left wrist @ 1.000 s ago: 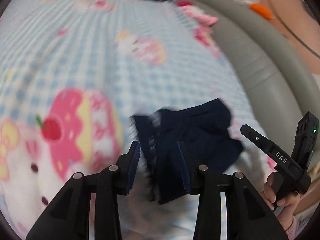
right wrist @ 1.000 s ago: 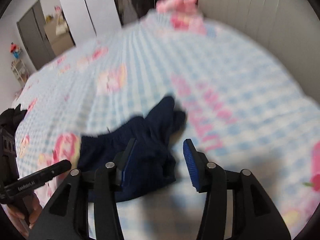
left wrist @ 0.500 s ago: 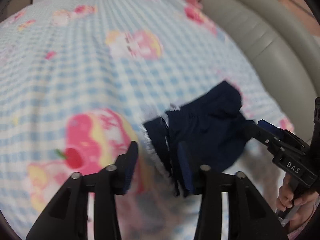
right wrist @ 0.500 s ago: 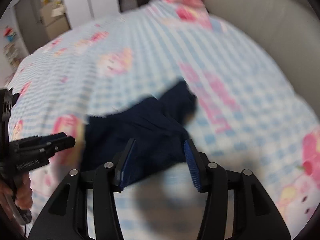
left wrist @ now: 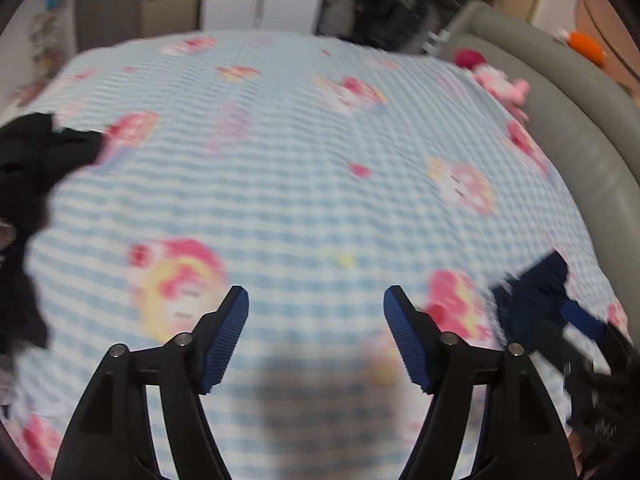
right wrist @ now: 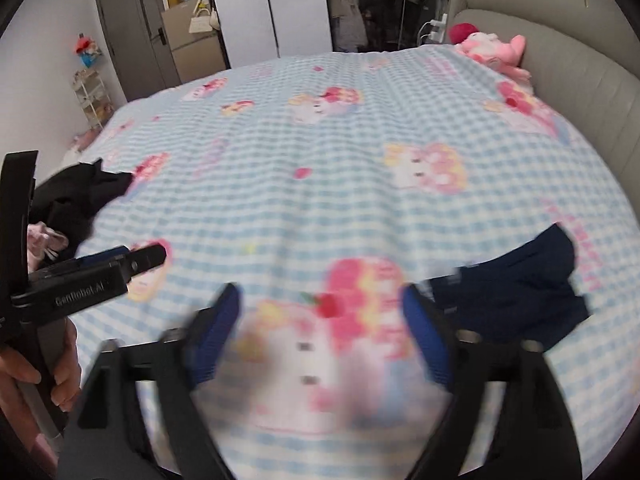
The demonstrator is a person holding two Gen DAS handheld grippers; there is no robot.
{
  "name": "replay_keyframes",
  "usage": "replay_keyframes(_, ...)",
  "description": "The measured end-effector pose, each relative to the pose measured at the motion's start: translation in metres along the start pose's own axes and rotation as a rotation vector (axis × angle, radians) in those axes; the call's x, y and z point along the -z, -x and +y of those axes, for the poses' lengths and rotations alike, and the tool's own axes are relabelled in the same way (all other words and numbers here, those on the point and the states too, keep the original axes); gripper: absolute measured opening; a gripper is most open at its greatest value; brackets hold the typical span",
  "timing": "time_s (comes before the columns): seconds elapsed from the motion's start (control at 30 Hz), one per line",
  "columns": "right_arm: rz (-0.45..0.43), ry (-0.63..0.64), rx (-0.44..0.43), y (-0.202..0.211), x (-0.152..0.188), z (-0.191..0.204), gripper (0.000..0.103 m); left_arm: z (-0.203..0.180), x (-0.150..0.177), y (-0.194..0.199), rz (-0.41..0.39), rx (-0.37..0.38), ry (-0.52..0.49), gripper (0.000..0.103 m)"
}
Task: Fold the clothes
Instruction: 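Release the folded shorts onto the blanket and withdraw both grippers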
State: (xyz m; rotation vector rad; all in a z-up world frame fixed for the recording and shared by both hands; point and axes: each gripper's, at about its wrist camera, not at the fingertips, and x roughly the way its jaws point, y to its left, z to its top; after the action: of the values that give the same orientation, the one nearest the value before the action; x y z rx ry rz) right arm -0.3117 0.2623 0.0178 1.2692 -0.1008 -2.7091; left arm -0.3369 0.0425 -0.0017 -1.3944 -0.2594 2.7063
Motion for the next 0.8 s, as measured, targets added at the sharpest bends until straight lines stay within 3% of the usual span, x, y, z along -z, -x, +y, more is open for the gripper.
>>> replay_keyframes(0.17, 0.04, -0.014, 0.019, -0.007, 0.003, 0.049, 0.102, 0.067, -0.006, 0.033, -0.051, -0.072, 0.046, 0.08)
replay_keyframes(0.5, -0.016, -0.061, 0.056, 0.043, 0.024, 0.089, 0.102, 0.125, 0.032, 0.112, -0.112, -0.128, 0.031, 0.084)
replay_keyframes(0.63, -0.01, -0.022, 0.073, 0.061, 0.048, 0.113, 0.102, 0.121, 0.063, 0.153, -0.183, -0.134, 0.009, 0.085)
replay_keyframes(0.8, -0.015, 0.019, 0.074, 0.092, 0.08, 0.132, 0.103, 0.114, 0.104, 0.181, -0.202, -0.151, 0.012, 0.088)
